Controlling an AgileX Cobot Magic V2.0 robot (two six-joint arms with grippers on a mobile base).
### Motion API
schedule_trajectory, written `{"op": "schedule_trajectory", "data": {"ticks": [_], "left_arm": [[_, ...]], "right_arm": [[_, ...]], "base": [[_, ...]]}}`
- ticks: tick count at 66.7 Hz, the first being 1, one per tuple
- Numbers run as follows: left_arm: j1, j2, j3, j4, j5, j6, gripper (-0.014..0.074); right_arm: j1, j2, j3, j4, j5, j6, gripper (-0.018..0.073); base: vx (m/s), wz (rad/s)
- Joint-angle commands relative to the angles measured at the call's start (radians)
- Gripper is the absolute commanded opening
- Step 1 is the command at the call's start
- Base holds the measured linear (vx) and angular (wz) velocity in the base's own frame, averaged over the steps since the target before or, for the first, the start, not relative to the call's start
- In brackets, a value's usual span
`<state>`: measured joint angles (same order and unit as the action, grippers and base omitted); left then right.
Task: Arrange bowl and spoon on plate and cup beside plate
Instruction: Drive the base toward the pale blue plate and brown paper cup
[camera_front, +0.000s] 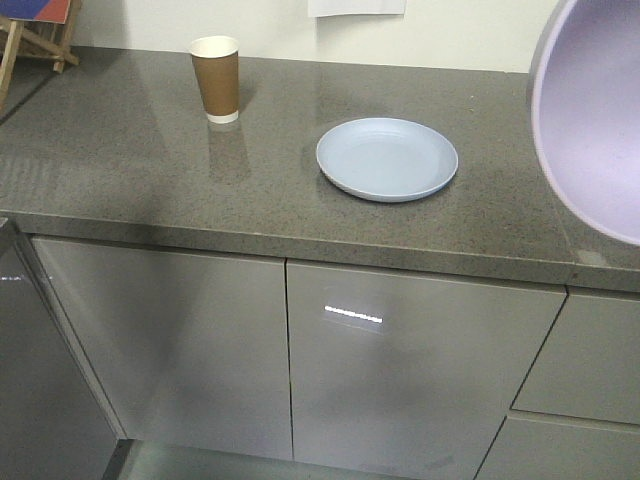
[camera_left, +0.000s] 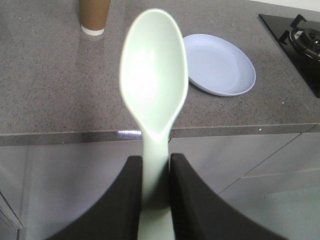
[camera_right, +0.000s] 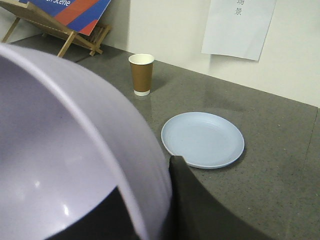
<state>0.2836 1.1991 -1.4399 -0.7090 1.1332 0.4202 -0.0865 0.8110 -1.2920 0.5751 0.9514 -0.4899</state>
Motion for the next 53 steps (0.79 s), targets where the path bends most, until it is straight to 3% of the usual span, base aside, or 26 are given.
{"op": "schedule_trajectory", "data": {"ticks": [1, 53], "left_arm": [[-0.001, -0.019, -0.026, -0.053, -0.045, 0.002, -0.0006], [-0.001, -0.019, -0.026, -0.053, -0.045, 0.002, -0.0006]], "right_arm": [[-0.002, 0.002, -0.027, 0.029, -0.064, -0.003, -0.0003], [-0.002, 0.002, -0.027, 0.029, -0.064, -0.004, -0.0003]], "base": [[0.11, -0.08], [0.08, -0.03]]}}
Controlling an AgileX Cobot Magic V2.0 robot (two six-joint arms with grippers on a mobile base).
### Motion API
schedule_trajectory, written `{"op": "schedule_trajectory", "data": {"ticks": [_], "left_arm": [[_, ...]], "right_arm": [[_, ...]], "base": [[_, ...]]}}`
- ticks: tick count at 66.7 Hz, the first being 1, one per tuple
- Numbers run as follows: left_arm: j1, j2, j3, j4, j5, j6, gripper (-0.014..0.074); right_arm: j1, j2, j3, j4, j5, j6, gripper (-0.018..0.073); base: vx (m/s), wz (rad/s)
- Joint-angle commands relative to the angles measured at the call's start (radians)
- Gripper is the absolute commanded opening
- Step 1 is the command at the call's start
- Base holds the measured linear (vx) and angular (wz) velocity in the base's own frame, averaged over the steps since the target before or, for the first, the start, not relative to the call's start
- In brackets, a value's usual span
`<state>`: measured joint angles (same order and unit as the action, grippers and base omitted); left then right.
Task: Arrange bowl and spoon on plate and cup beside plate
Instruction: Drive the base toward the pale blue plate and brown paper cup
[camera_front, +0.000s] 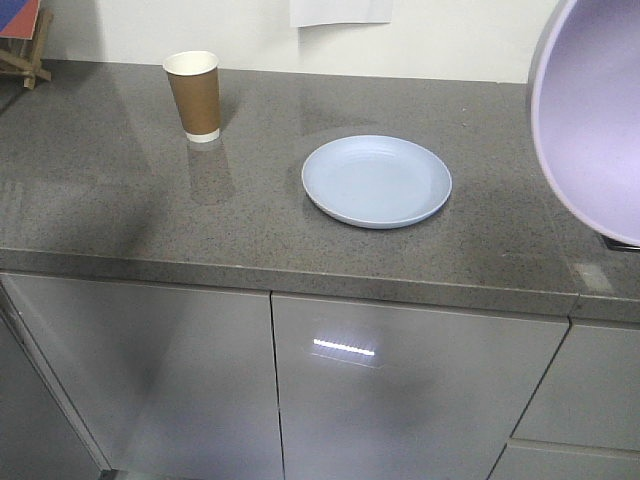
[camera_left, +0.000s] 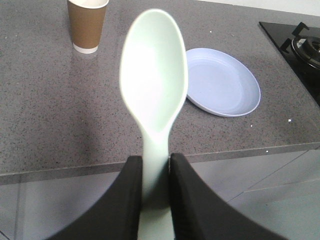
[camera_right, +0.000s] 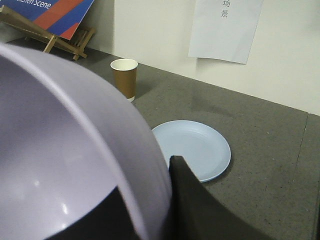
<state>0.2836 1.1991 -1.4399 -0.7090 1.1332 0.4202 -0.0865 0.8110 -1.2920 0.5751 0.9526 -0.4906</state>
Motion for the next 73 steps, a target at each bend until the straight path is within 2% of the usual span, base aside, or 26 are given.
{"op": "schedule_trajectory", "data": {"ticks": [1, 73], "left_arm": [[-0.001, -0.019, -0.026, -0.053, -0.045, 0.002, -0.0006], [-0.001, -0.019, -0.026, -0.053, -0.045, 0.001, -0.0006]], "right_arm": [[-0.002, 0.002, -0.027, 0.029, -0.065, -0.003, -0.0003], [-0.002, 0.002, -0.027, 0.029, -0.065, -0.003, -0.0003]], "base": [[0.07, 0.01], [0.08, -0.03]]}}
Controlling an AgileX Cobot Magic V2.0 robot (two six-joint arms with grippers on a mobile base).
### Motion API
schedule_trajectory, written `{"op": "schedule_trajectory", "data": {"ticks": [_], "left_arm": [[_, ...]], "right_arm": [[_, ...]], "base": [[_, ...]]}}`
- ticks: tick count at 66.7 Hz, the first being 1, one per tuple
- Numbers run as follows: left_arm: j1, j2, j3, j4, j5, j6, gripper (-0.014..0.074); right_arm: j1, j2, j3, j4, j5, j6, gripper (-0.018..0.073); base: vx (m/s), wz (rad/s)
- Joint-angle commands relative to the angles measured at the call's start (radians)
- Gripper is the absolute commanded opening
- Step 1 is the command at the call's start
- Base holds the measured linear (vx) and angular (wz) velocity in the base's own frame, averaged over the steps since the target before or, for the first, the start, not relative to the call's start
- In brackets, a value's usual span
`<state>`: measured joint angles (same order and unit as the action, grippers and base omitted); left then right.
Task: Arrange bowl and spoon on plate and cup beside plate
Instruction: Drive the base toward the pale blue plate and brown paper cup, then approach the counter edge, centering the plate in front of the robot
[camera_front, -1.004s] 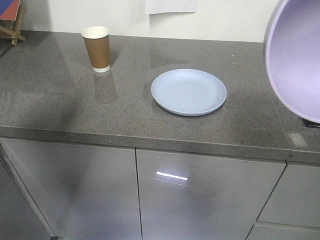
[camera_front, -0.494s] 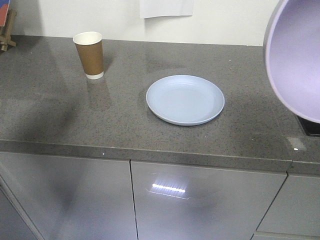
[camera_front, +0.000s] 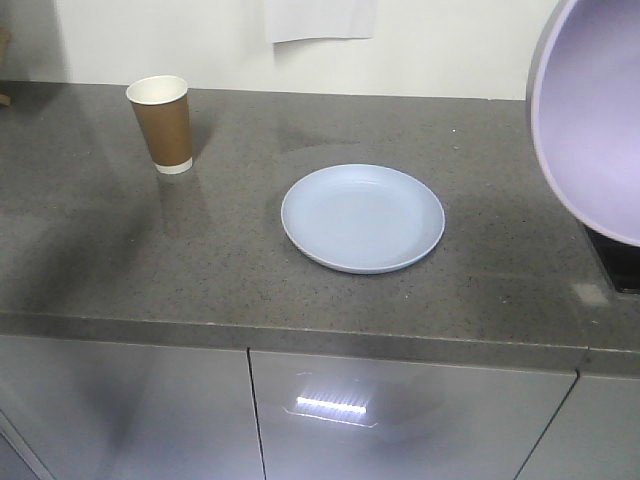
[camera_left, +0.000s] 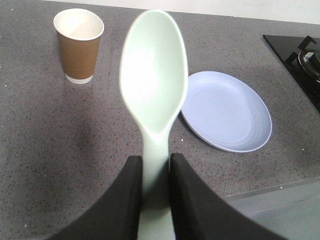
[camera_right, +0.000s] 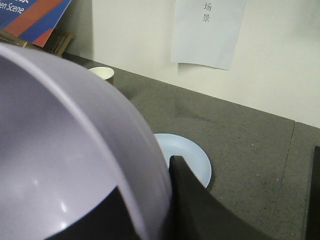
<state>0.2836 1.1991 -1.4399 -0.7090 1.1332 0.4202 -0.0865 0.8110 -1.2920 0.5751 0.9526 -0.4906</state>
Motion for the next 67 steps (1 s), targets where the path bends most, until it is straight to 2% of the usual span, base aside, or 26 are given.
{"op": "schedule_trajectory", "data": {"ticks": [1, 67], "left_arm": [[-0.001, -0.019, -0.026, -0.053, -0.045, 0.001, -0.0006], [-0.001, -0.019, -0.026, -0.053, -0.045, 0.001, -0.0006]], "right_arm": [[-0.002, 0.002, -0.027, 0.029, -0.065, -0.003, -0.0003], [-0.002, 0.002, -0.027, 0.029, -0.065, -0.003, -0.0003]], "base": [[0.08, -0.02], [0.06, -0.03]]}}
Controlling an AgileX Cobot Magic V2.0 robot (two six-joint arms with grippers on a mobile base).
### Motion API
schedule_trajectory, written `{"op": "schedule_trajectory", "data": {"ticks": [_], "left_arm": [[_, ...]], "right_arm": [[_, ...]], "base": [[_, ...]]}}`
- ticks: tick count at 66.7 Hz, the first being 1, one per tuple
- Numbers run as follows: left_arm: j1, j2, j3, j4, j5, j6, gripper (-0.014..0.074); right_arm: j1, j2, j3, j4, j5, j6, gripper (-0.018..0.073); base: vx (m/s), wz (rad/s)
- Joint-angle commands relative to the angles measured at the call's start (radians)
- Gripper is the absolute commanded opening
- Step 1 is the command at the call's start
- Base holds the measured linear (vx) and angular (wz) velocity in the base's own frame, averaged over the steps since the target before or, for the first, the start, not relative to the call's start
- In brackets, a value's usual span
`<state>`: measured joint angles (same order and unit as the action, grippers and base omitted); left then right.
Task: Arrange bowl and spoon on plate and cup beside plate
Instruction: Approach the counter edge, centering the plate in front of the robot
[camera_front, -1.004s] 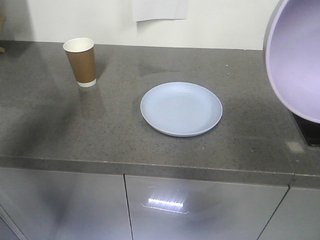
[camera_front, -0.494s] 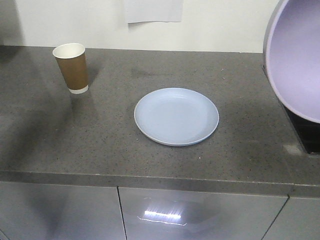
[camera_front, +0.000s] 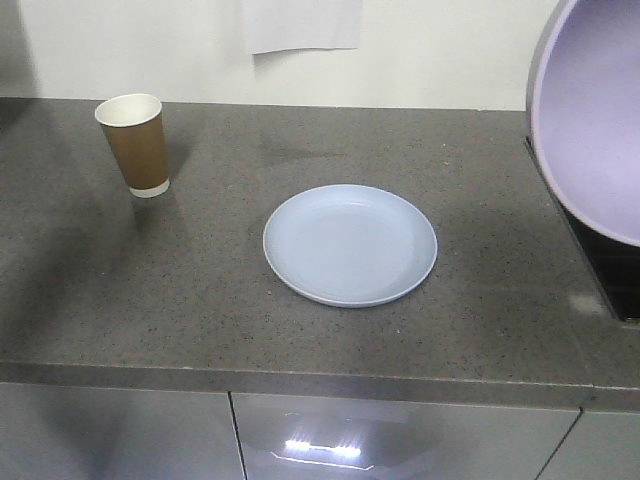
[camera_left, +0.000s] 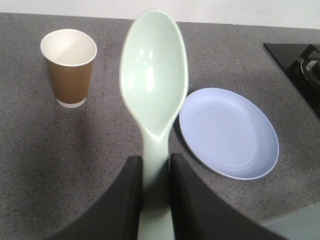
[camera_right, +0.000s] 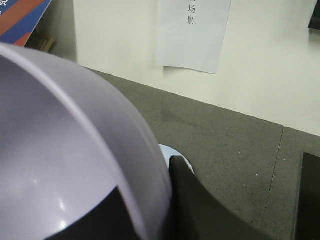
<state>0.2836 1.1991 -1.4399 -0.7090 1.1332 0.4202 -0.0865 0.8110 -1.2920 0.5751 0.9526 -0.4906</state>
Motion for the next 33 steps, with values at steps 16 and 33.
{"op": "schedule_trajectory", "data": {"ticks": [16, 33], "left_arm": [[-0.001, -0.019, -0.026, -0.053, -0.045, 0.001, -0.0006], [-0.001, -0.019, -0.026, -0.053, -0.045, 0.001, -0.0006]], "right_arm": [[-0.002, 0.002, -0.027, 0.029, -0.065, -0.003, -0.0003], [-0.002, 0.002, -0.027, 0.029, -0.065, -0.003, -0.0003]], "base": [[0.05, 0.01], [0.05, 0.01]]}}
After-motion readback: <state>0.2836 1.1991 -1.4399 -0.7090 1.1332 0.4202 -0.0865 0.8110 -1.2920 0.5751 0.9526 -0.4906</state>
